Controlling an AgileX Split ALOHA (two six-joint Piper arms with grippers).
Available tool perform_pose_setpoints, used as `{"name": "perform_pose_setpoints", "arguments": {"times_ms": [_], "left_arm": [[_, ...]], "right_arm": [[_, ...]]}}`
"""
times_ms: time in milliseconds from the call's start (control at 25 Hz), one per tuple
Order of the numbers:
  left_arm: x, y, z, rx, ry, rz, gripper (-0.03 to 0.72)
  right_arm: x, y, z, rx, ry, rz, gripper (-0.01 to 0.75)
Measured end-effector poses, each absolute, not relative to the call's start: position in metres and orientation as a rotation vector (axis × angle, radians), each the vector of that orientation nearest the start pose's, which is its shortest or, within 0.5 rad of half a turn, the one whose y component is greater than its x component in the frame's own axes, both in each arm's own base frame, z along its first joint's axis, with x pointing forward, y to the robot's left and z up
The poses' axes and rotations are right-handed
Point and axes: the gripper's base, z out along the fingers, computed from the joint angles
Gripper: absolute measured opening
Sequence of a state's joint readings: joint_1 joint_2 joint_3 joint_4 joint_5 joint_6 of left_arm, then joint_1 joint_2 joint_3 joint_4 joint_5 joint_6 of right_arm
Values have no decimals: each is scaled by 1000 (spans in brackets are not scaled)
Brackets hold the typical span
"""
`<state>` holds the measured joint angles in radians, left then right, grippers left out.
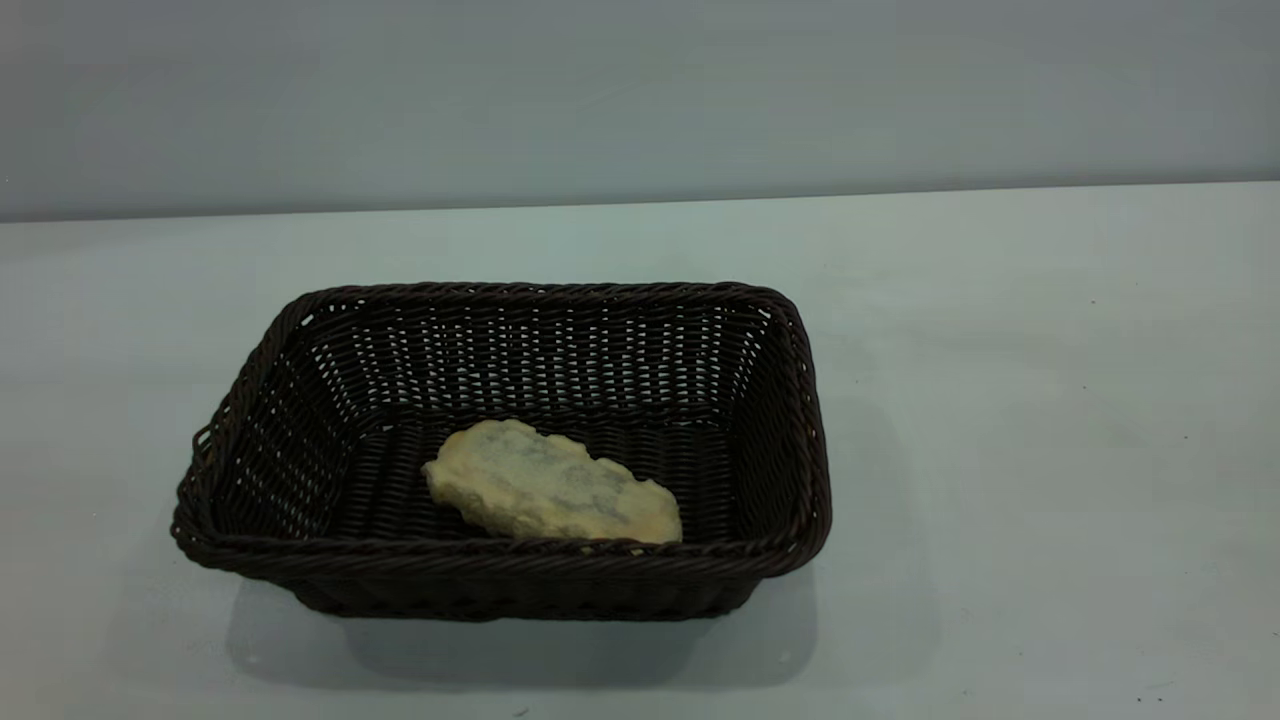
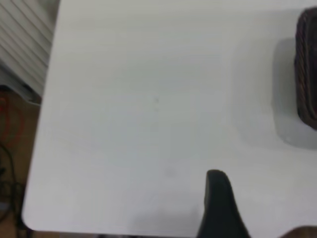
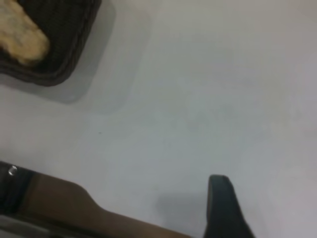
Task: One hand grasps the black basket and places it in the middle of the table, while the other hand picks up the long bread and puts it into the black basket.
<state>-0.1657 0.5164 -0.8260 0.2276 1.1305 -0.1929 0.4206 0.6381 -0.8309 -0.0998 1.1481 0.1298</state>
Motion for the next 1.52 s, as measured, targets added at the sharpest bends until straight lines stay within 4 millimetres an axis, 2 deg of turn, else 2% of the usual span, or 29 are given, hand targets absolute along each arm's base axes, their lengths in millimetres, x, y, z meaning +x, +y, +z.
{"name": "perform_pose_setpoints", "arguments": {"times_ms": [160, 360, 640, 960, 1320, 1520], "left_arm": [[38, 11, 334, -33, 2230, 66, 533], [9, 13, 322, -44, 2134, 3, 529], [-12, 12, 299, -30, 2077, -69, 529], [-12, 4, 284, 67, 2110, -136, 529], [-5, 2, 270, 110, 2148, -114, 529], [-4, 2, 268, 123, 2151, -108, 529]], "right_arm": [[59, 20, 326, -406, 2367, 147, 427], [38, 16, 299, -500, 2339, 185, 427], [20, 11, 273, -537, 2271, 215, 427], [10, 6, 266, -527, 2198, 225, 427], [9, 5, 265, -517, 2187, 216, 427], [10, 3, 264, -490, 2195, 191, 427]]}}
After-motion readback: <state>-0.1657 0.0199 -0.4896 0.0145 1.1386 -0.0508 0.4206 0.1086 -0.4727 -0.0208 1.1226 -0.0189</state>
